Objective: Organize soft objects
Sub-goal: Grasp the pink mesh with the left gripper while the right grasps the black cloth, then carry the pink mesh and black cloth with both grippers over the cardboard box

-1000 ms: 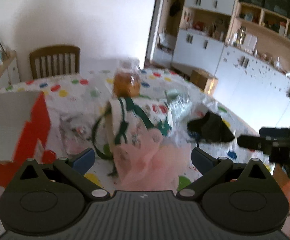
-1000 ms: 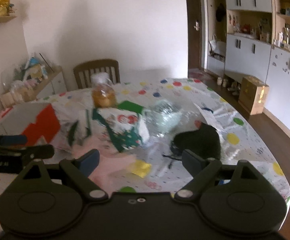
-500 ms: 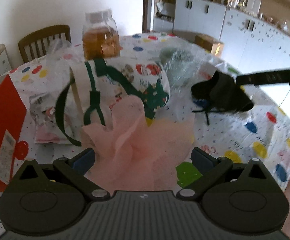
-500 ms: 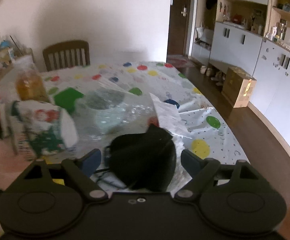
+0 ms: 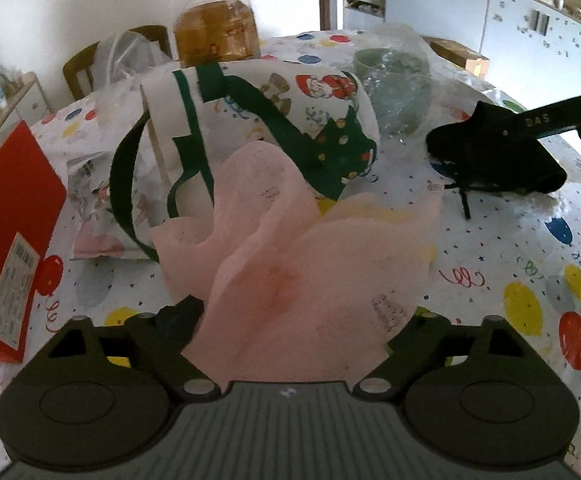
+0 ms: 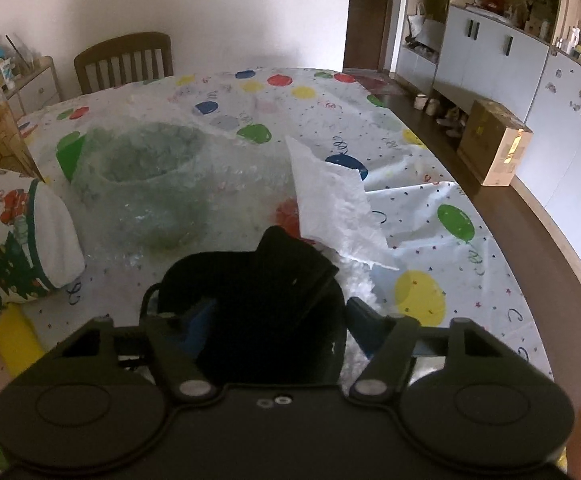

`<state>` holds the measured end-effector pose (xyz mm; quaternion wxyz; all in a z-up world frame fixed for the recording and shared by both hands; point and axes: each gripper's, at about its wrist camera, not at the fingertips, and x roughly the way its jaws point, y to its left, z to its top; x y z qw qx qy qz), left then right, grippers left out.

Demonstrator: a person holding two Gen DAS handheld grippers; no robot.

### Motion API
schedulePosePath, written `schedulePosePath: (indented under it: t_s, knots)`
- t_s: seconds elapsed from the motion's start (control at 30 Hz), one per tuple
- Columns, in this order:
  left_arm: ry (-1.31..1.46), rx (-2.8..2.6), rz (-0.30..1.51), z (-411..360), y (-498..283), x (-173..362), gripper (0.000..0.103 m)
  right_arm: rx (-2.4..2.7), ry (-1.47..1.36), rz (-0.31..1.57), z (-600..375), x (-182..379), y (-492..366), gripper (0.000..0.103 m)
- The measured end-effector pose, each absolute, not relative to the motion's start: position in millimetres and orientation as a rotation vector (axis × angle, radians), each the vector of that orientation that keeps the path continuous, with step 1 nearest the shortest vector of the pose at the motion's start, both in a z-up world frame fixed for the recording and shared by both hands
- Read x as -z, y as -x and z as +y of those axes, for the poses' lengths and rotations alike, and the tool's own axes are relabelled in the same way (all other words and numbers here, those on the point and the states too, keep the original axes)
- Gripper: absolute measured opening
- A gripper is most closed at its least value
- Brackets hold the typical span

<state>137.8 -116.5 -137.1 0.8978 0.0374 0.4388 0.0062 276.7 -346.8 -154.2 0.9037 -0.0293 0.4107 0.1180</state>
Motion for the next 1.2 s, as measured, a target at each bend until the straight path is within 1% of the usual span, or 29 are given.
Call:
schedulePosePath:
  t_s: [0.03,0.1,0.13,0.2,0.23,0.3,0.37,0.47,0.57,0.67,0.9,1.2]
  knots:
    - [-0.071,-0.016,0.905,-115.5,-137.6,135.8,0.084,-0.244,0.06,0.845,-347.2,153.5,-275.8,0.062]
    - [-0.065,-0.019,0.898,-114.8,-137.3,132.9,0.074,-0.25,0.057,0.835,-348.4,151.4,-274.4,0.052]
    - [-0.064,-0.02,0.897,-115.2,-137.8,131.7,0.071,-0.253,0.055,0.833,-349.3,150.7,-275.1,0.05]
    - [-0.061,-0.02,0.902,-115.3,-138.5,130.3,0.06,-0.26,0.049,0.832,-350.9,150.5,-276.1,0.039]
    - [-0.057,-0.019,0.903,-115.6,-138.6,129.6,0.058,-0.256,0.051,0.829,-351.4,150.4,-277.2,0.036]
    - [-0.051,-0.021,0.903,-115.3,-138.5,127.6,0.049,-0.254,0.05,0.82,-352.6,148.8,-276.4,0.024]
    - [-0.051,-0.023,0.896,-115.1,-138.1,125.0,0.042,-0.25,0.053,0.813,-353.0,146.4,-275.8,0.018]
    - [-0.048,-0.025,0.888,-114.4,-138.2,122.2,0.034,-0.263,0.066,0.796,-353.0,141.7,-271.5,0.014]
    - [-0.043,-0.028,0.88,-114.0,-137.9,119.0,0.029,-0.276,0.093,0.769,-352.0,136.9,-265.9,0.01]
    - [-0.05,-0.034,0.858,-113.2,-135.6,112.6,0.027,-0.292,0.092,0.742,-352.4,127.8,-259.0,0.009]
    - [-0.012,-0.073,0.821,-98.2,-127.3,92.0,0.026,-0.321,0.086,0.687,-354.3,101.3,-238.4,0.008]
    - [0.029,-0.151,0.75,-70.1,-108.8,50.4,0.026,-0.377,0.051,0.594,-356.2,57.3,-206.6,0.008]
